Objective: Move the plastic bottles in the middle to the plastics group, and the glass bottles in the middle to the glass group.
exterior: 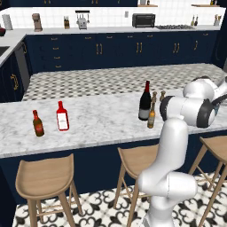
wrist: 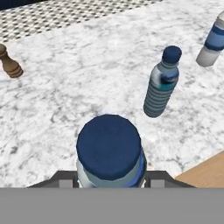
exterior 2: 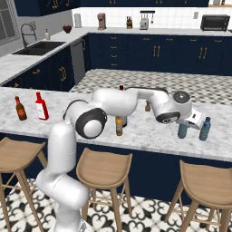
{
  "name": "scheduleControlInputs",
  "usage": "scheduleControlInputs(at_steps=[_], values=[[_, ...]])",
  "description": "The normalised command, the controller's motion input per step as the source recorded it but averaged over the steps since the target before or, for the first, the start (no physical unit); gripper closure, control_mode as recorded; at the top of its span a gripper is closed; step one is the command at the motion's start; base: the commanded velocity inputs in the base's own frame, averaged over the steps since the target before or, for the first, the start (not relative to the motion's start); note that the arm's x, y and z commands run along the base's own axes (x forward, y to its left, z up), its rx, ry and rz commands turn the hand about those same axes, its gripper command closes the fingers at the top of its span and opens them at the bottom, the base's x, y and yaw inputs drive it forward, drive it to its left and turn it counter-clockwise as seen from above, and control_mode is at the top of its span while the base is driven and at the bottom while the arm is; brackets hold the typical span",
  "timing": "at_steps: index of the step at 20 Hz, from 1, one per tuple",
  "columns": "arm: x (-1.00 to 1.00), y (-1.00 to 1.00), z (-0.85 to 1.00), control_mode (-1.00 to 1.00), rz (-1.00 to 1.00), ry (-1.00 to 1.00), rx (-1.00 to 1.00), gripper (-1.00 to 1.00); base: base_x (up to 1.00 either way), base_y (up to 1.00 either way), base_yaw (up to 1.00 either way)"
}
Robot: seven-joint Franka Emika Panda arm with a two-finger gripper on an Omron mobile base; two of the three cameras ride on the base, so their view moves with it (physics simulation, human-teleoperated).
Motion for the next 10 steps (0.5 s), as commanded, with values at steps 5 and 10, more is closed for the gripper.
scheduleControlInputs(at_steps=[5,10], values=[[0.06,-0.11,0.00,-1.00,0.00,0.00,0.00,1.00,0.00,0.00,0.00],[0.00,-0.02,0.00,-1.00,0.00,0.01,0.00,1.00,0.00,0.00,0.00]])
